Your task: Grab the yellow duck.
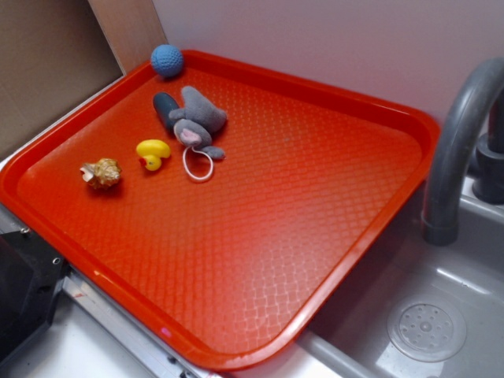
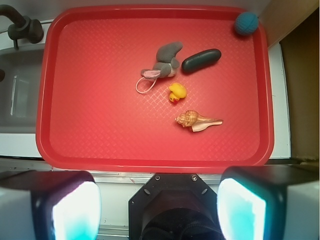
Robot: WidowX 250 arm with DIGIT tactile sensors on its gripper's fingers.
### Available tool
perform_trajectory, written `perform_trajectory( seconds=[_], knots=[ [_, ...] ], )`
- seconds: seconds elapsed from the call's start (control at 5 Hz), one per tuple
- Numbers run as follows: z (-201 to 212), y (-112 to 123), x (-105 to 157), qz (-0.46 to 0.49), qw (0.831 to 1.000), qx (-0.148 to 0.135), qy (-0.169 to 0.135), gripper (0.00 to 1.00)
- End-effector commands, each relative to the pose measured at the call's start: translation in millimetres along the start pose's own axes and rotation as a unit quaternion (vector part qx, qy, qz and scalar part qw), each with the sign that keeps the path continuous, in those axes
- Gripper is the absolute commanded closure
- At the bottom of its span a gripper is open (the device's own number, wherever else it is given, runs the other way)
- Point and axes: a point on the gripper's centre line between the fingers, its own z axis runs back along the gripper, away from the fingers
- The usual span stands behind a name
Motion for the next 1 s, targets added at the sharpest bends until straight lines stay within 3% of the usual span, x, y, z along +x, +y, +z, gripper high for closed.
perform_trajectory(
  seconds=[0.0, 0.4, 0.8],
  knots=[
    [0.0, 0.0, 0.0, 0.000, 1.000, 0.000, 0.000, 0.00],
    [-27.8, 16.0, 44.4, -0.046, 0.997, 0.021, -0.050, 0.00],
    [-83.4, 32.4, 83.0, -0.076, 0.996, 0.037, -0.038, 0.00]
  ],
)
